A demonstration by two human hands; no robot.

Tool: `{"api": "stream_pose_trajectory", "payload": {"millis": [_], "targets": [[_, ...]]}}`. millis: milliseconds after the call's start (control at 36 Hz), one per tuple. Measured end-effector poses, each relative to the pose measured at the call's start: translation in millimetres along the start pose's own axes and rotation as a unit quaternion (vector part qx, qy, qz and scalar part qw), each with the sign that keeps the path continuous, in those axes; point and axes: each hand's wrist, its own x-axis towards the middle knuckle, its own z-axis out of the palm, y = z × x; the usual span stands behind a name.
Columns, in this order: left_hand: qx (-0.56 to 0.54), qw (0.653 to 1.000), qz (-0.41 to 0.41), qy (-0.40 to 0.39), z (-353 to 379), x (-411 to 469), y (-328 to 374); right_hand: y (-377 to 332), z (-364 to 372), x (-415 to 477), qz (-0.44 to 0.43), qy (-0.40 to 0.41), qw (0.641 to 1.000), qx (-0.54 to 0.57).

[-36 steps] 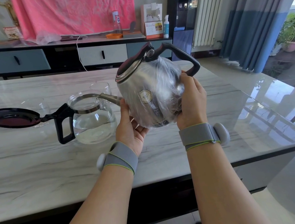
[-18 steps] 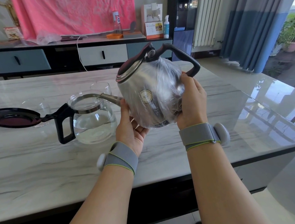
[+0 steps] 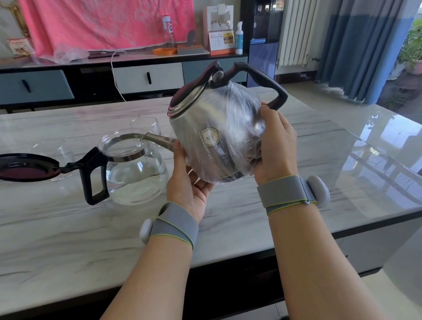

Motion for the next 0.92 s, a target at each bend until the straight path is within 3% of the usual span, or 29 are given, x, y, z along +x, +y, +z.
{"api": "stream_pose_trajectory", "payload": {"millis": [917], "targets": [[0.006, 1.0, 0.001, -0.003, 0.3, 1.2, -0.7, -2.5, 0.5, -0.7, -0.003, -0.007, 1.0, 0.002]]}}
